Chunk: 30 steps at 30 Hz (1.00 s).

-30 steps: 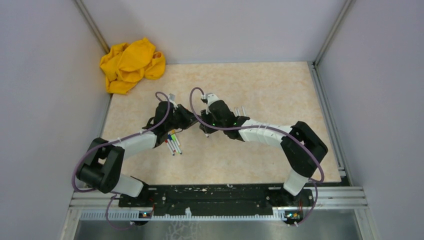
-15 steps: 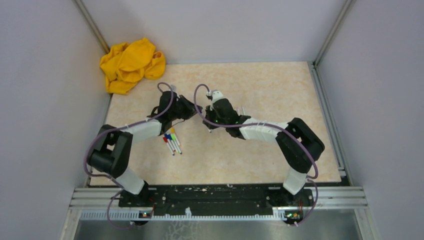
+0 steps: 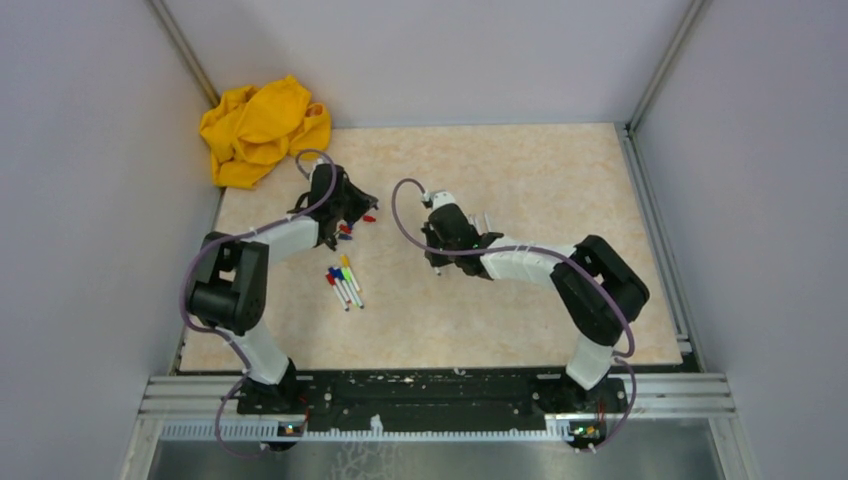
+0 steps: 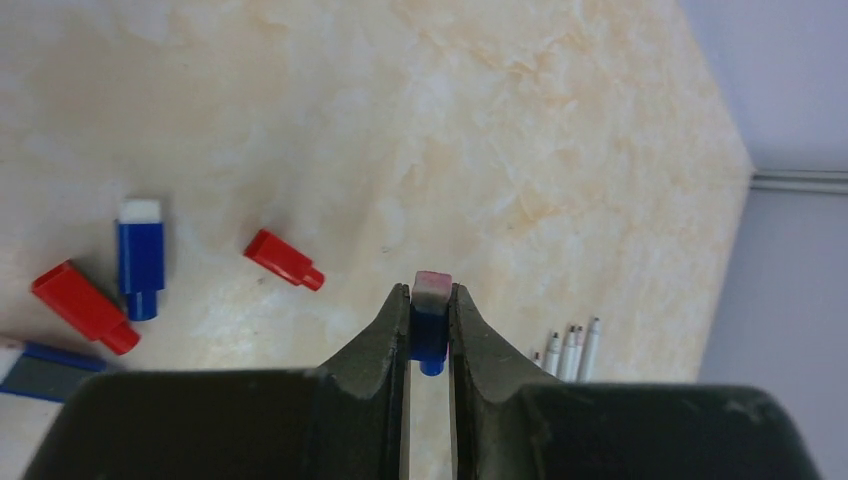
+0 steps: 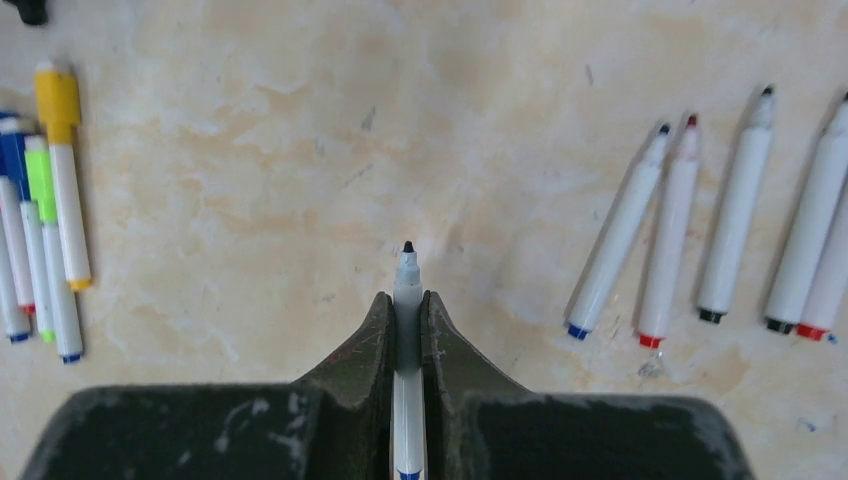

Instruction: Open the pen caps

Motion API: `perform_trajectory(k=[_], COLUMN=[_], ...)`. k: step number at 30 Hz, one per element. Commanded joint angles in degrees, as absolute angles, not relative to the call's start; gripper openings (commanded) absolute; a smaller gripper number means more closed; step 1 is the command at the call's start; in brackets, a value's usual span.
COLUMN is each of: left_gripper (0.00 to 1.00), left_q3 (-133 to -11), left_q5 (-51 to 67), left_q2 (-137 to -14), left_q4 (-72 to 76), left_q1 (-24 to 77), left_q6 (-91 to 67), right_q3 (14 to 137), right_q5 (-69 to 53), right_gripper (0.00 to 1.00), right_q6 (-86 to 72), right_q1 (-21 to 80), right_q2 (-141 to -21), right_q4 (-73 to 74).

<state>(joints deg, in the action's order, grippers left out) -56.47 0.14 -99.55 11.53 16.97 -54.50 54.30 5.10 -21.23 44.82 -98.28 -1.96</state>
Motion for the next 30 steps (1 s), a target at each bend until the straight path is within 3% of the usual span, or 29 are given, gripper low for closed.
perform_trajectory(k=[1,5,23,27,30], left_gripper=[0.07,0.23,0.61,0.67,0.71], left_q3=[-59.3,-59.4,-58.0,-57.8,-56.9], left_q5=[-9.2,-13.7,-17.2,-18.8,-19.4], left_q2=[-99.7,-100.0,-97.2,-93.9,-90.4], left_q4=[1.3,-1.3,-2.6,-3.0,-3.1], left_q1=[17.6,18.1,18.9,20.6,21.3], left_q6=[-49.7,-49.4,-50.5,-50.0,-49.8], right_q3=[62.4,65.3,69.5,68.9,67.6], right_q5=[13.8,16.7,28.5,30.5,29.8], right_gripper=[0.0,0.0,0.01,0.08,0.22], right_q6=[-19.1,-18.3,-14.4,-13.1,-11.4], right_q1=[44.0,43.6,42.7,42.6,42.6], right_q2=[-101.2,-104.8,-112.7,-113.3,-112.2], right_q4=[2.4,3.2,5.3,4.7,2.5])
